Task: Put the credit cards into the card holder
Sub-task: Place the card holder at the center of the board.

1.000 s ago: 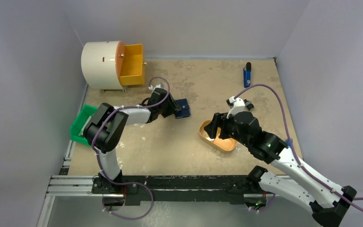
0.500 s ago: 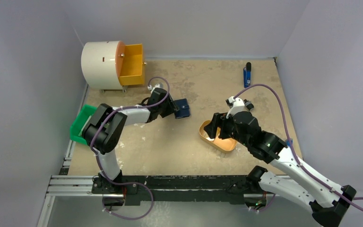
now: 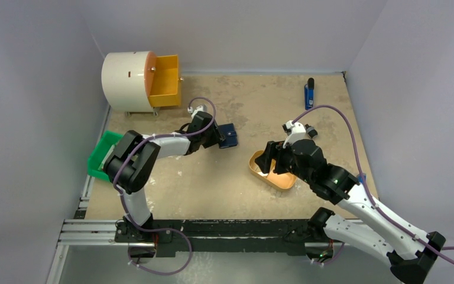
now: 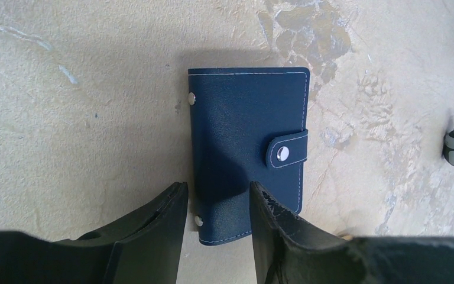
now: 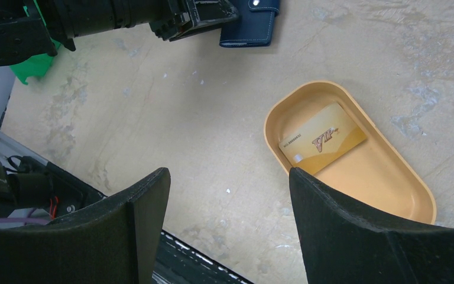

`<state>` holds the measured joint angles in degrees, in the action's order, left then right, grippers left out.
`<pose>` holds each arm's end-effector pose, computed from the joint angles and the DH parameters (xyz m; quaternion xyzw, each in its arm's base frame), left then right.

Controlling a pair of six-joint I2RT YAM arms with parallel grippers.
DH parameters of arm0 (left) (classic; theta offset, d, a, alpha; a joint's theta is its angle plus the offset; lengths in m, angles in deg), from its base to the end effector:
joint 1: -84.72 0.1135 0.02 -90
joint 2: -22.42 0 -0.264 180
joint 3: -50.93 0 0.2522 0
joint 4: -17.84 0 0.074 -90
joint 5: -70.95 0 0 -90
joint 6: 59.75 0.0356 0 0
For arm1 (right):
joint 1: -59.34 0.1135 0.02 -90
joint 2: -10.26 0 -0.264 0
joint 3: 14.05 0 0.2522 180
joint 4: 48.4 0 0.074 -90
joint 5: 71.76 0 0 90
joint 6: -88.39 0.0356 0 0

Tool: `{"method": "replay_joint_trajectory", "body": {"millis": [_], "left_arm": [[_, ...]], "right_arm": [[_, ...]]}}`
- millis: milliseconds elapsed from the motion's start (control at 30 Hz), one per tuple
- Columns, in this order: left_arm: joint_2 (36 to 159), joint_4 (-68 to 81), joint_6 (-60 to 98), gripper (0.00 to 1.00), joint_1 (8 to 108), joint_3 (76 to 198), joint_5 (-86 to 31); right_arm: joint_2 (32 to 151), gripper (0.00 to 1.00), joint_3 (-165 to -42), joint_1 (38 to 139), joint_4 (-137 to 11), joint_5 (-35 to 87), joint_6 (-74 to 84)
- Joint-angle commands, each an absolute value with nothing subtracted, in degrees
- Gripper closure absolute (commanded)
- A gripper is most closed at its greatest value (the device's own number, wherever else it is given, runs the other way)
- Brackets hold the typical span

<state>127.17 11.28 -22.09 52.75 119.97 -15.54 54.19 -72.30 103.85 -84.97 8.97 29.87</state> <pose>0.3176 -0.1957 0.1479 -0.1738 0.8975 -0.2506 0.3186 0.1290 0.1188 0.3177 -0.0491 0.8273 0.2891 0.4791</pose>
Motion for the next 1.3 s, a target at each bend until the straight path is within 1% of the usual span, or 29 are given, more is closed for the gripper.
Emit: {"method": "replay_joint_trajectory", "body": {"millis": [0, 267, 1133, 1267], "left_arm": [[127.35, 9.04, -20.51, 0.58, 52.38, 120.30, -15.48], [128.02, 12.09, -21.10, 0.60, 51.99, 119.71, -18.68], [129.37, 12.58, -21.15, 0.61, 50.99, 121.29, -19.94], [129.48, 13.10, -21.31, 0.62, 50.66, 121.45, -20.28]], "right_arm": [[54.25, 0.25, -71.89, 103.91, -82.87, 9.02, 30.18], [54.37, 0.25, -71.76, 103.81, -82.27, 9.10, 30.26], [54.65, 0.25, -72.33, 103.88, -83.04, 9.21, 29.93], [53.84, 0.25, -71.96, 103.87, -83.10, 9.02, 30.31]]}}
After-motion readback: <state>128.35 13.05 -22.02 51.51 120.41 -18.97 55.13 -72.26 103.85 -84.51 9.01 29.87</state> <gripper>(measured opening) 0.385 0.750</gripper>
